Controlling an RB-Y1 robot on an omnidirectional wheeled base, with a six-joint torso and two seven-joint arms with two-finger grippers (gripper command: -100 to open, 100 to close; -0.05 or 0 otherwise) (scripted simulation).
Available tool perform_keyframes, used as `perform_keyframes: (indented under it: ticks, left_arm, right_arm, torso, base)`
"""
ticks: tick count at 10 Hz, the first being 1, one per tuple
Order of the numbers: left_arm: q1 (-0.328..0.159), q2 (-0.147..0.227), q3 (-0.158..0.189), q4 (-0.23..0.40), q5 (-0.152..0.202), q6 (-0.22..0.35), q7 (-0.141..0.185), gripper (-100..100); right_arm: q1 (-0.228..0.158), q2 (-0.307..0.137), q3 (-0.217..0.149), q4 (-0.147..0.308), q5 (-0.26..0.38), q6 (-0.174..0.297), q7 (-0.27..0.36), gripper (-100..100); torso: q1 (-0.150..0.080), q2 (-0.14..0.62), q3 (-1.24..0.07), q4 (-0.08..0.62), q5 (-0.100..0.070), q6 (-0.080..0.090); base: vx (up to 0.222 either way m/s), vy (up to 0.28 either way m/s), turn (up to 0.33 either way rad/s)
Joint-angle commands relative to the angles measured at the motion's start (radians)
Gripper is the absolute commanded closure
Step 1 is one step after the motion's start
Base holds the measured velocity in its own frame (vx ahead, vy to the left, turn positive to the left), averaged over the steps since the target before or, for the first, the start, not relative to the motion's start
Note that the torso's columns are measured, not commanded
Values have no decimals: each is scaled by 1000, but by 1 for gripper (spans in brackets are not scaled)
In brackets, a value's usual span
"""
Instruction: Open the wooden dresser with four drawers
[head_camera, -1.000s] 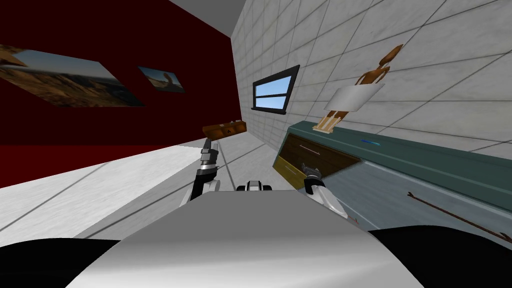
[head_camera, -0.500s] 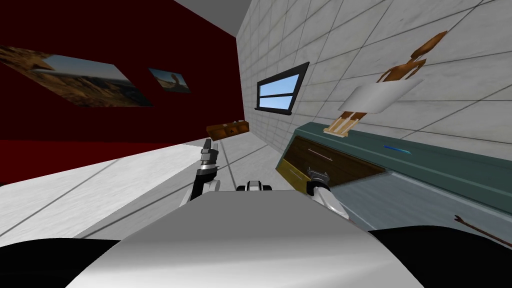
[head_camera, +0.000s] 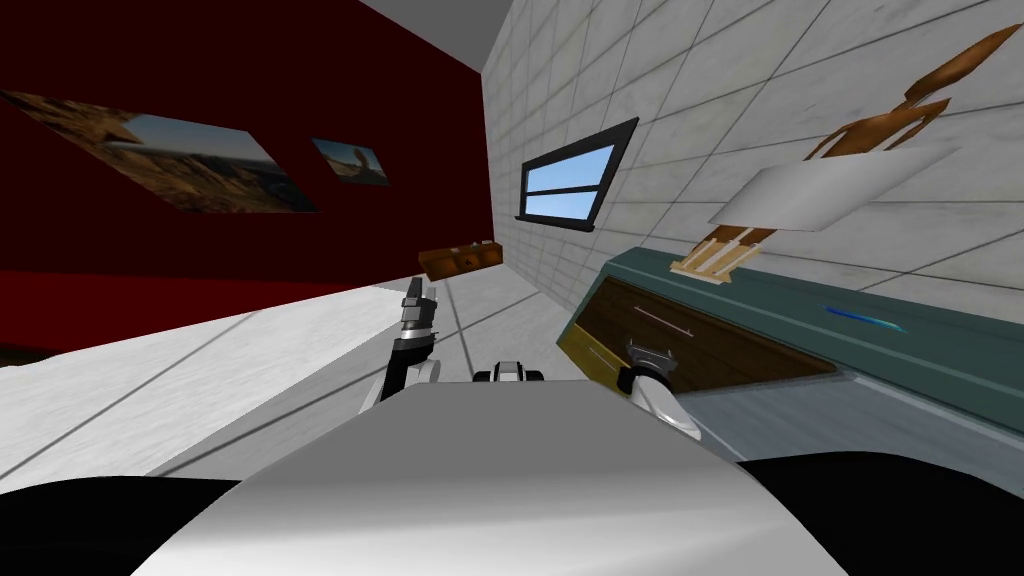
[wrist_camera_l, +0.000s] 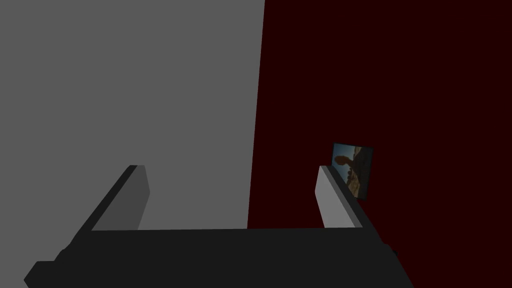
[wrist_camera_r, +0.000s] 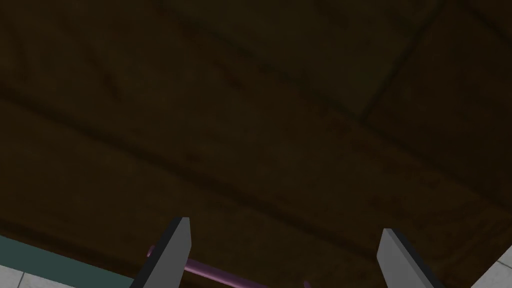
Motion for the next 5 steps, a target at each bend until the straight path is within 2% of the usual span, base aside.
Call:
perform_keyframes:
  ticks: [1, 3, 4, 5]
  left_arm:
    - [0, 0, 0, 0, 0, 0, 0, 0]
    - [0, 0, 0, 0, 0, 0, 0, 0]
    - [0, 0, 0, 0, 0, 0, 0, 0]
    - [0, 0, 0, 0, 0, 0, 0, 0]
  right_arm:
    - [-4, -25, -19, 62, 94, 68, 10, -100]
    - [-8, -50, -32, 111, 175, 127, 22, -100]
    - [-8, -50, -32, 111, 188, 133, 22, -100]
    - [-9, -63, -39, 132, 224, 159, 28, -100]
  torso:
    - [1, -2, -1, 0, 0, 0]
    - [1, -5, -3, -1, 1, 0]
    - [2, -3, -2, -1, 1, 0]
    - [0, 1, 1, 0, 0, 0]
  base:
    - [121, 72, 106]
    - [145, 70, 140]
    - [88, 62, 24]
    - [71, 33, 62]
